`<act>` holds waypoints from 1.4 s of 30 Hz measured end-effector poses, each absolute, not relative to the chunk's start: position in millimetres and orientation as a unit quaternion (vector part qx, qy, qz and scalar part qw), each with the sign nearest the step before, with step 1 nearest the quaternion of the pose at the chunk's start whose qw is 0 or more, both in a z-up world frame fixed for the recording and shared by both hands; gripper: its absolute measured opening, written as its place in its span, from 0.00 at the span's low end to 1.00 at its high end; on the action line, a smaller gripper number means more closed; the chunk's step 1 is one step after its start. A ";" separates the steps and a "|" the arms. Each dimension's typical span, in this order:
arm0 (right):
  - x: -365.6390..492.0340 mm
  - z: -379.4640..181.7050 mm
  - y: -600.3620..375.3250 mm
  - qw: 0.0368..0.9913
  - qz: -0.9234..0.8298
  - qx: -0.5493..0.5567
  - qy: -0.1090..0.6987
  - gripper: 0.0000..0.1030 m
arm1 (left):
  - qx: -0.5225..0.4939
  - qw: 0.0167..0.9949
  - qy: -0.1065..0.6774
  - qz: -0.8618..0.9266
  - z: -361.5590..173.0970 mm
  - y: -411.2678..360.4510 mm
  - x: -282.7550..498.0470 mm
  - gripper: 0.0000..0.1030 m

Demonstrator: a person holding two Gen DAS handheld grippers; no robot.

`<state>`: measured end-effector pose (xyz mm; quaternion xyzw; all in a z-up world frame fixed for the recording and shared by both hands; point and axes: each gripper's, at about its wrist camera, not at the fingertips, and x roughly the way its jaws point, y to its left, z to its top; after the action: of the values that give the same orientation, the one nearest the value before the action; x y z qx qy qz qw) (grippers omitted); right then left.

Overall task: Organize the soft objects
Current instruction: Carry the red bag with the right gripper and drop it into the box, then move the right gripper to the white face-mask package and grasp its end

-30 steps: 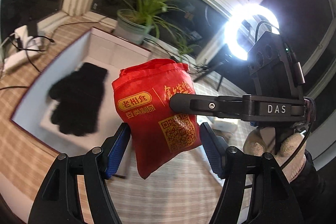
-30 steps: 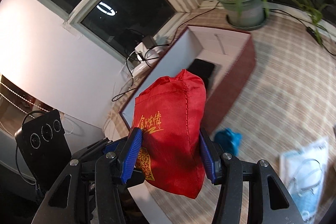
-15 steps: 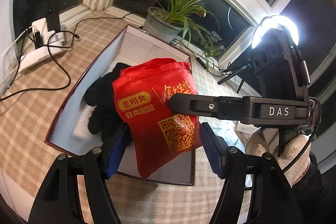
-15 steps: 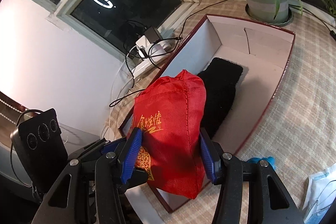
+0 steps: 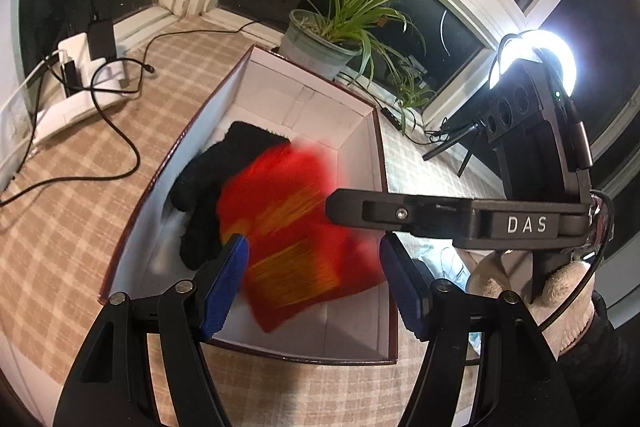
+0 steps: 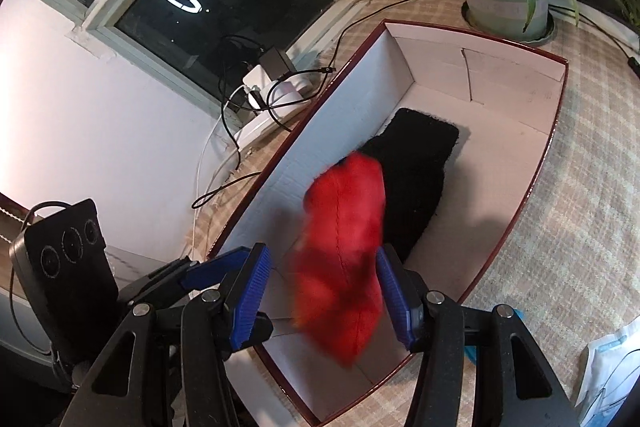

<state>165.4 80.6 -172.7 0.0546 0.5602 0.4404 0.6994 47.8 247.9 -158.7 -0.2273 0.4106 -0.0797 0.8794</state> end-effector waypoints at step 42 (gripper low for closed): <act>140.0 -149.4 -199.7 0.773 0.378 0.107 0.498 0.58 | -0.233 0.865 0.419 -0.152 -152.9 108.5 27.3 0.65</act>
<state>140.0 -199.7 -149.4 0.1075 0.4980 0.3782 0.7729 27.3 108.5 -152.9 -0.2327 0.4187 -0.1521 0.8645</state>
